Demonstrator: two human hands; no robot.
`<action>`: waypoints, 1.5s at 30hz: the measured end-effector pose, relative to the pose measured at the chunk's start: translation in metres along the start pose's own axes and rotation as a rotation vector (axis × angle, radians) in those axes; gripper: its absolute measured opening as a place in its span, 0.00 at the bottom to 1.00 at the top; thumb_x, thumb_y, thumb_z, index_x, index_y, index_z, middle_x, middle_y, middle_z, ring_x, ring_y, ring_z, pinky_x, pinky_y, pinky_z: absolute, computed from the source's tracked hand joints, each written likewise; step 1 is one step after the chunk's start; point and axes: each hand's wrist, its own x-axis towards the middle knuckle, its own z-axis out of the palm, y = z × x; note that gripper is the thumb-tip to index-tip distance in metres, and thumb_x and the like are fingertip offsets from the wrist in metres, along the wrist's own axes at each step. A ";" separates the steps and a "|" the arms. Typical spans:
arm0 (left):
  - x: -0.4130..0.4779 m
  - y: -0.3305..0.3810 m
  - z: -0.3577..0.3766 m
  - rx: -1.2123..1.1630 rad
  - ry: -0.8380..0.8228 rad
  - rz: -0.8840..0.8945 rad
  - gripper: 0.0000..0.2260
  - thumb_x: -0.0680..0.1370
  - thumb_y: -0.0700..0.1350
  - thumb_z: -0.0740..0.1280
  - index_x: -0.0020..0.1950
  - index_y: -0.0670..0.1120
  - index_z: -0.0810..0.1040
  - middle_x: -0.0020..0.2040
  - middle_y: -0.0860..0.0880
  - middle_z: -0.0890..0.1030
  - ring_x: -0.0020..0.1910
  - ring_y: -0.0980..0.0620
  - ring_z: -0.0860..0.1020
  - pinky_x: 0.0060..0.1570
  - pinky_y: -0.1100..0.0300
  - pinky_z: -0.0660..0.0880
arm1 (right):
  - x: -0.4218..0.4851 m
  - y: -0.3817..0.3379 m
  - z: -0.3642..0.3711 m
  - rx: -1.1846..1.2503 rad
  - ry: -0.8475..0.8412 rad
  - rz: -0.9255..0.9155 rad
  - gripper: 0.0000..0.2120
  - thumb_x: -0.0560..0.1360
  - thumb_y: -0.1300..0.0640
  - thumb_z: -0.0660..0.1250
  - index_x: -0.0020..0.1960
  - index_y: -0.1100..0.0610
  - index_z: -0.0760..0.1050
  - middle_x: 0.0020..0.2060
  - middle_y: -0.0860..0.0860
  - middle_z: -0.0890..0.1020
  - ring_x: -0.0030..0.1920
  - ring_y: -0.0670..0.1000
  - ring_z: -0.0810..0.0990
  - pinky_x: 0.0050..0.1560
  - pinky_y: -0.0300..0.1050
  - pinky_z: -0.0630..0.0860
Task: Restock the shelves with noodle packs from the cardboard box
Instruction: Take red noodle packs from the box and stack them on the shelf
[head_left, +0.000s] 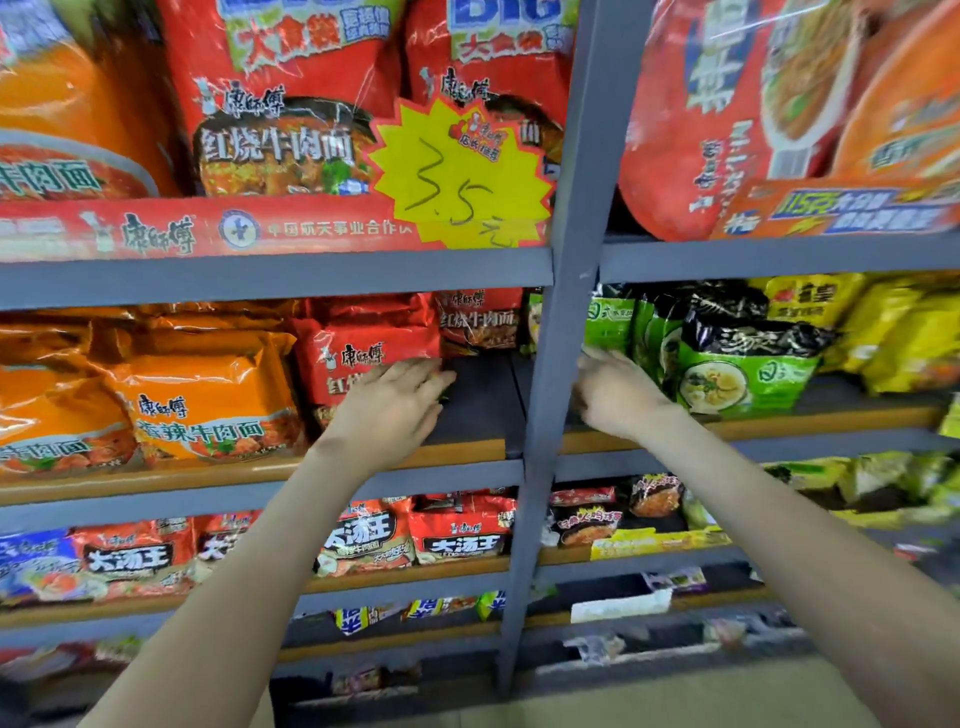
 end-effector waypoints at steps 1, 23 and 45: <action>-0.002 0.010 -0.001 -0.026 0.016 -0.019 0.21 0.75 0.50 0.54 0.59 0.43 0.80 0.56 0.43 0.82 0.51 0.42 0.81 0.46 0.48 0.79 | -0.008 -0.001 -0.001 0.022 0.044 0.038 0.21 0.77 0.56 0.61 0.69 0.59 0.69 0.68 0.54 0.70 0.69 0.56 0.64 0.67 0.50 0.61; -0.252 0.120 0.041 -0.268 -0.080 -0.481 0.17 0.75 0.46 0.56 0.53 0.41 0.80 0.42 0.45 0.81 0.36 0.42 0.79 0.26 0.56 0.74 | -0.119 -0.203 0.072 0.610 0.348 -0.336 0.13 0.76 0.55 0.58 0.40 0.60 0.78 0.34 0.52 0.77 0.38 0.54 0.75 0.39 0.47 0.73; -0.615 0.012 0.345 -0.516 -0.722 -1.361 0.27 0.74 0.44 0.70 0.71 0.41 0.69 0.67 0.40 0.74 0.64 0.41 0.75 0.62 0.49 0.72 | -0.051 -0.632 0.300 0.569 -0.529 -0.726 0.20 0.79 0.55 0.60 0.71 0.55 0.68 0.64 0.48 0.73 0.66 0.53 0.70 0.64 0.42 0.67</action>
